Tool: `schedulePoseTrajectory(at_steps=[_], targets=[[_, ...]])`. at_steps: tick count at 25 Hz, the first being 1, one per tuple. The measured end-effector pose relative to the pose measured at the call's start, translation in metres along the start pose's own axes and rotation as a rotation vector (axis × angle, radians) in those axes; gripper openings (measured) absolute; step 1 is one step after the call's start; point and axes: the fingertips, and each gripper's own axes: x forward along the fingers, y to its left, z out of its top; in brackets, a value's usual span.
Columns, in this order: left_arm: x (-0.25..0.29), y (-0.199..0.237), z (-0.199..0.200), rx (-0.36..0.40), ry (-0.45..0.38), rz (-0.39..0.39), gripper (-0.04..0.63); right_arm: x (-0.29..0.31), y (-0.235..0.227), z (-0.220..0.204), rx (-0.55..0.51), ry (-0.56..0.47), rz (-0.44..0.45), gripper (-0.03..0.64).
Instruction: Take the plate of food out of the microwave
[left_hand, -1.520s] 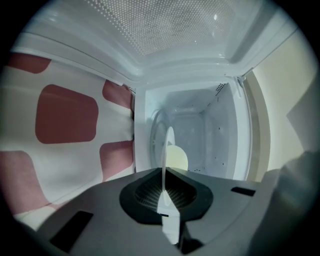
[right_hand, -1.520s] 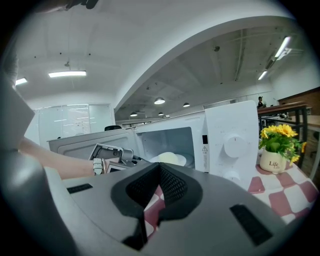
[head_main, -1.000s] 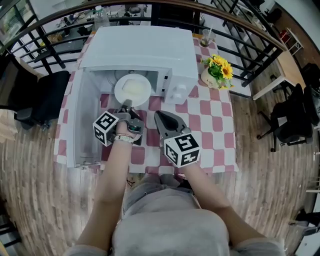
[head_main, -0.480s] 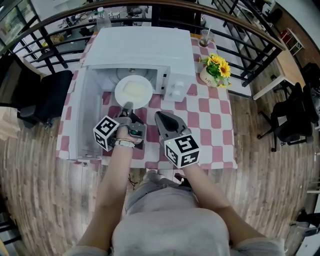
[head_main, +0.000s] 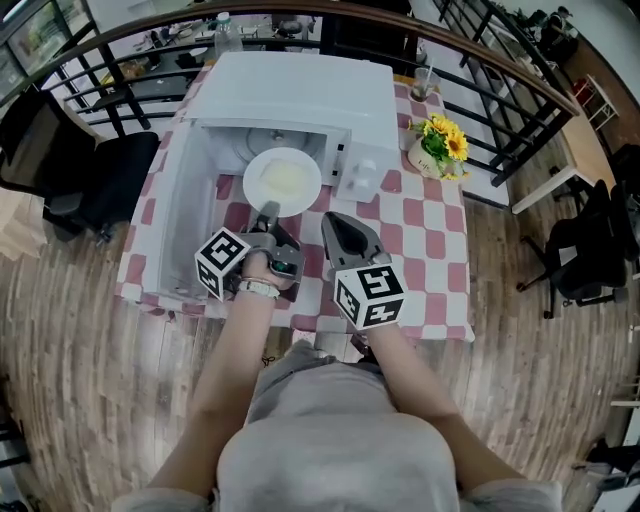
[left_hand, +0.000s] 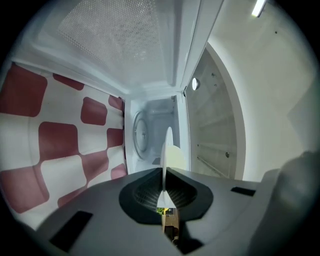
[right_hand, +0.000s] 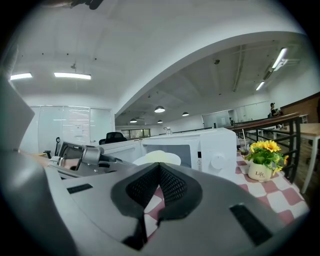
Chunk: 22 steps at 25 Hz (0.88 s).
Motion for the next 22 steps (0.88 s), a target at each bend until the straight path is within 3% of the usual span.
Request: schedulePoseTrajectory(at_steps=[12,22], targets=[[-0.019,-0.015,-0.015,0.018,-0.022,-0.017,0.014,-0.012,-0.01,0.011,-0.013,-0.035,-0.051,0.023],[-0.028,-0.025,-0.019,0.02,-0.025,-0.012,0.014,-0.006,-0.004,0.011,-0.029,-0.019,-0.041,0.023]])
